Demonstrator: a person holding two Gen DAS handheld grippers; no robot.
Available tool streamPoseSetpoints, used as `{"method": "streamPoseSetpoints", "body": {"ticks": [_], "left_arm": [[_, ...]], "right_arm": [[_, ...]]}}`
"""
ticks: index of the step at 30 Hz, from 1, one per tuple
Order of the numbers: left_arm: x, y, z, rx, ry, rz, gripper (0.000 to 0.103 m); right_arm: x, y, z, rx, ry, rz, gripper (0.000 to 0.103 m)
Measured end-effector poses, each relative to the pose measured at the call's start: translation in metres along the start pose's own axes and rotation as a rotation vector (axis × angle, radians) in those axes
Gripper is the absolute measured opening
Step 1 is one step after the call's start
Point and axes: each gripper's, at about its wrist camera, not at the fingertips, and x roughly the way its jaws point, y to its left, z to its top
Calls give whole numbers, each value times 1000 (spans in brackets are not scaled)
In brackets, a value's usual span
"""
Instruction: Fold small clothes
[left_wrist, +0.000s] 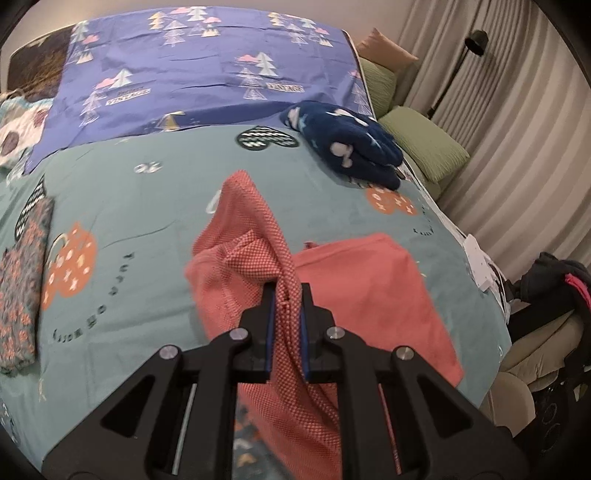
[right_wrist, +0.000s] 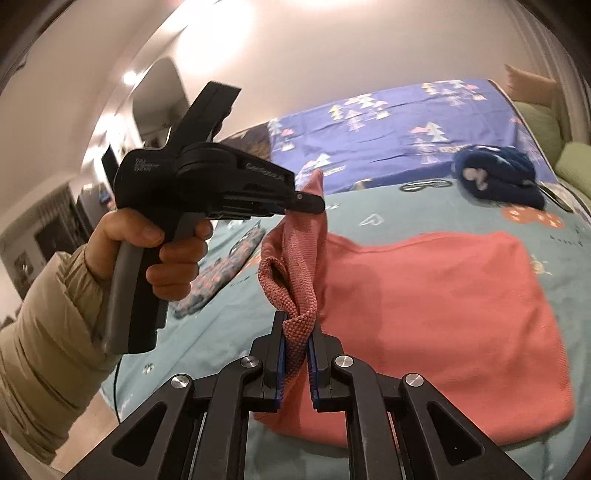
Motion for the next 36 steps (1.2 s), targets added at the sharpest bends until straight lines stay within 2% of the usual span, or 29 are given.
{"method": "streamPoseSetpoints", "body": {"ticks": [6,19,25,29,36], "left_arm": [[25,-47,10,57,33,-7,12],[95,-136,11,174,140,-18,12],[117,-153,9,194,174,23,12],[124,-158,8,200,189,30,12],[128,-165,5,217,195,44,12]], "right_arm": [[-23,-40,-2,100,-22,-5,9],[-80,-108,-29,253,-59,-102,8],[-92,-128,-42,307,-50,-130,7],[-93,-140,-46,355,-36,-114,7],[-93,-142,-47,348,-31,-93,7]]}}
